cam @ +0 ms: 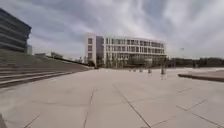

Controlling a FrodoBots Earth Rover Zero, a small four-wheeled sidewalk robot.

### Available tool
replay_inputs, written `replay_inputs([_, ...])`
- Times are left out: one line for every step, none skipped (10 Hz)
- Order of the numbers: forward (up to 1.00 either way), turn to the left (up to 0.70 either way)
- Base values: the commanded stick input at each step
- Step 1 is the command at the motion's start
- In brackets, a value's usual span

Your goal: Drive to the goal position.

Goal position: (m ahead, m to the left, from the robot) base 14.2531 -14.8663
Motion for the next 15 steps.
replay_inputs([0.5, -0.26])
replay_inputs([0.5, -0.5])
replay_inputs([0.5, -0.5])
replay_inputs([0.5, -0.5])
replay_inputs([0.5, -0.49])
replay_inputs([0.5, -0.18])
replay_inputs([0.5, 0.0])
replay_inputs([0.5, 0.0])
replay_inputs([0.5, 0.0])
replay_inputs([0.5, 0.0])
replay_inputs([0.5, 0.0])
replay_inputs([0.5, 0.0])
replay_inputs([0.5, 0.0])
replay_inputs([0.5, 0.0])
replay_inputs([0.5, 0.0])
